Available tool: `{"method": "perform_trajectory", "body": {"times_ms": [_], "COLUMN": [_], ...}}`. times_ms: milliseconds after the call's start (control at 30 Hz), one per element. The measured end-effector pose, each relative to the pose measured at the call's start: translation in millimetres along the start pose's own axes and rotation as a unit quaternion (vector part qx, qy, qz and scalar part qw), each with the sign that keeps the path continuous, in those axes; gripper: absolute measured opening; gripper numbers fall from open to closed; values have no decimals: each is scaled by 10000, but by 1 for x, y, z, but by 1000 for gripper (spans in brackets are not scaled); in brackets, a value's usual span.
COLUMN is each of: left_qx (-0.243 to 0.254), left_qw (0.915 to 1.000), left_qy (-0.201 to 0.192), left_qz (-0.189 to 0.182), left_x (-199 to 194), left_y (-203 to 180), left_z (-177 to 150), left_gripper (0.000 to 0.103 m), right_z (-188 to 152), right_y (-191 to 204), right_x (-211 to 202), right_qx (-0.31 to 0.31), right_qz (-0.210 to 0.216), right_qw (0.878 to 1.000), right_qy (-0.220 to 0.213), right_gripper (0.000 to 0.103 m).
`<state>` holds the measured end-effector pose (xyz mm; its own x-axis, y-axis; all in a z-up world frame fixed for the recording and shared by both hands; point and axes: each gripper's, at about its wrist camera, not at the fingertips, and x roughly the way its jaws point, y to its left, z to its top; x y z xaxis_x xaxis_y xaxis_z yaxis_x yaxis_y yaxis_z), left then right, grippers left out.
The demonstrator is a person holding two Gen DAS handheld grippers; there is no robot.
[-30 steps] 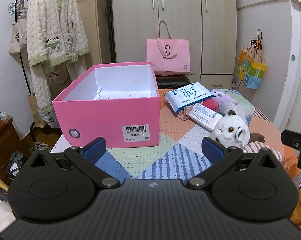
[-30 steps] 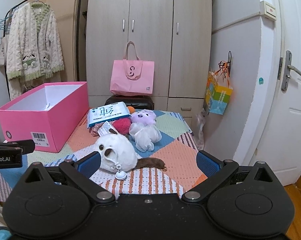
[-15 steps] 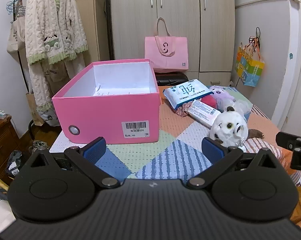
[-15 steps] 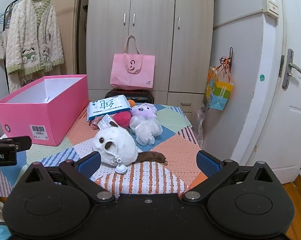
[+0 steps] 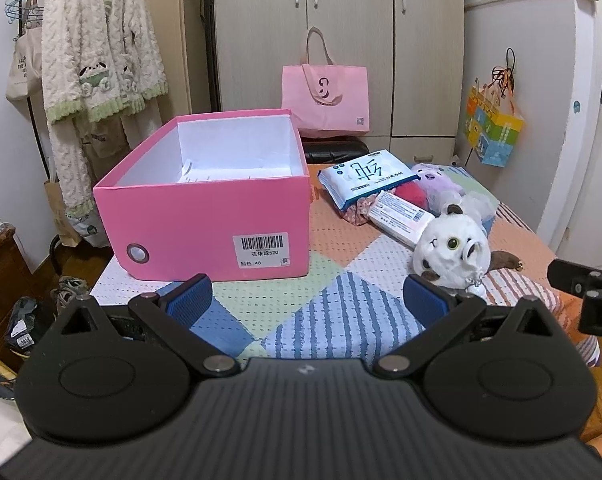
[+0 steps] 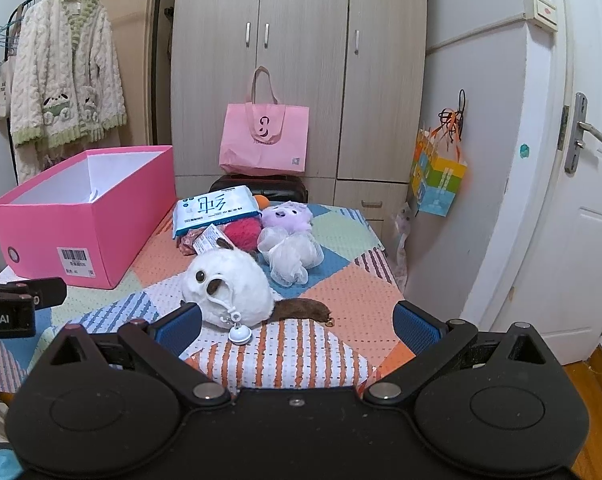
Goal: Organize soft objects
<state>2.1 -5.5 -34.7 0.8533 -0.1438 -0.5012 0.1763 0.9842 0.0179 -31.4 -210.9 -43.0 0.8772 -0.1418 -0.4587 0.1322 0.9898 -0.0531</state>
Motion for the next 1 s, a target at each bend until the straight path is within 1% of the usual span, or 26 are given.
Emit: {"method": "perform_trajectory", "body": {"times_ms": [167, 300, 400, 500, 533, 567, 633, 700, 767, 833, 900, 1000], "left_qx": [30, 62, 106, 111, 72, 47, 151, 286, 323, 354, 393, 408], "left_qw": [10000, 9999, 9992, 9965, 9953, 9949, 9949, 9939, 9925, 9911, 9900, 9870], "left_qy": [-2, -21, -72, -78, -133, -194, -275, -279, -242, -242, -207, -107], "left_qz": [-34, -152, -391, -829, -954, -988, -955, -1032, -1150, -1257, -1342, -1552], "left_x": [-1, -5, -11, -16, -19, -21, -23, -22, -18, -13, -6, 11], "left_y": [0, -1, -2, -1, 0, 0, -6, -10, -12, -16, -21, -28], "left_z": [0, 2, 7, 14, 16, 18, 20, 24, 28, 30, 31, 31], "left_gripper": [103, 103, 103, 103, 103, 103, 103, 103, 103, 103, 103, 102], "right_z": [-1, -1, 2, 3, 3, 2, 1, 0, -2, -5, -7, -12], "right_y": [-1, -1, 0, 2, 3, 4, 4, 2, -4, -11, -19, -24], "right_x": [2, 3, 0, -2, -1, 0, 1, 2, 5, 12, 24, 43], "right_qx": [-8, -28, -144, -367, -493, -613, -803, -909, -889, -748, -547, -308], "right_qz": [-4, 2, 46, 81, 64, 43, 53, 197, 446, 833, 1256, 1659], "right_qw": [10000, 10000, 9999, 9991, 9984, 9976, 9958, 9941, 9930, 9915, 9889, 9849], "right_qy": [29, 46, -34, -212, -273, -314, -444, -563, -640, -668, -576, -375], "right_gripper": [103, 103, 103, 103, 103, 103, 103, 103, 103, 103, 103, 103]}}
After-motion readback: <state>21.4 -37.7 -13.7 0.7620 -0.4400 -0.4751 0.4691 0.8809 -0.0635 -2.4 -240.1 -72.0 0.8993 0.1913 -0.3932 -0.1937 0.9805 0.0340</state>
